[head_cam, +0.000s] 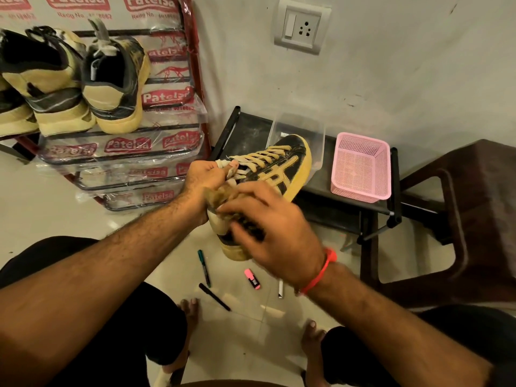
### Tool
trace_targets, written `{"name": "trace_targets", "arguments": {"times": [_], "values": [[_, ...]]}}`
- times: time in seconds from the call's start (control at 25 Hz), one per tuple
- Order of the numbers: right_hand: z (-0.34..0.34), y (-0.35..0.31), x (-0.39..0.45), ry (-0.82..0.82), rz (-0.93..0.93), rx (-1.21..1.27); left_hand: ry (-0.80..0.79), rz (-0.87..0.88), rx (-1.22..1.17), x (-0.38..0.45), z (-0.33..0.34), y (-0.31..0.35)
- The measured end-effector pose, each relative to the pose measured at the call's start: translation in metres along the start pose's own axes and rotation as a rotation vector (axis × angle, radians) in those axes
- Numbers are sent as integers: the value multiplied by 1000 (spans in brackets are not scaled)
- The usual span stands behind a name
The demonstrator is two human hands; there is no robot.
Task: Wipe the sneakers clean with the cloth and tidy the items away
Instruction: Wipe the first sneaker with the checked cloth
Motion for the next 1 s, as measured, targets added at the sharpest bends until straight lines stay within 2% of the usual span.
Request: {"name": "trace_targets", "arguments": {"times": [0.12,0.24,0.36,0.44,0.56,0.64,0.68,0.72,0.84,0.88,1.0], "values": [[10,-9,-5,-130,-148,-61,21,22,83,5,-3,6],[0,9,-2,-96,-89,-58,26,92,83,5,-3,13],[-7,13,0,-26,34,99,54,134,47,2,-7,13],[-10,17,3,21,84,117,28,186,67,1,-10,12],[-23,36,7,159,180,-16,-35,270,169,-5,-6,13],[-34,46,9,285,249,-116,-88,266,210,-8,0,14],[-36,46,9,281,264,-128,-116,256,207,-10,3,15],[-34,44,9,197,258,-104,-124,251,207,-10,4,14],[-22,30,2,-297,124,-38,-112,259,219,-4,-3,11],[-22,31,1,-396,80,-50,-117,255,210,-4,-6,10],[-32,49,5,-417,44,-74,-107,187,133,-3,-7,8]]}}
Point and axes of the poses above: each hand's wrist, its own x-axis towards the middle knuckle, its own z-axis out of the palm, y = z × x, the point moved 2 cm from there along x, towards the middle knuckle, and after that the axes turned 5 degrees about x, right-handed, at the moved point
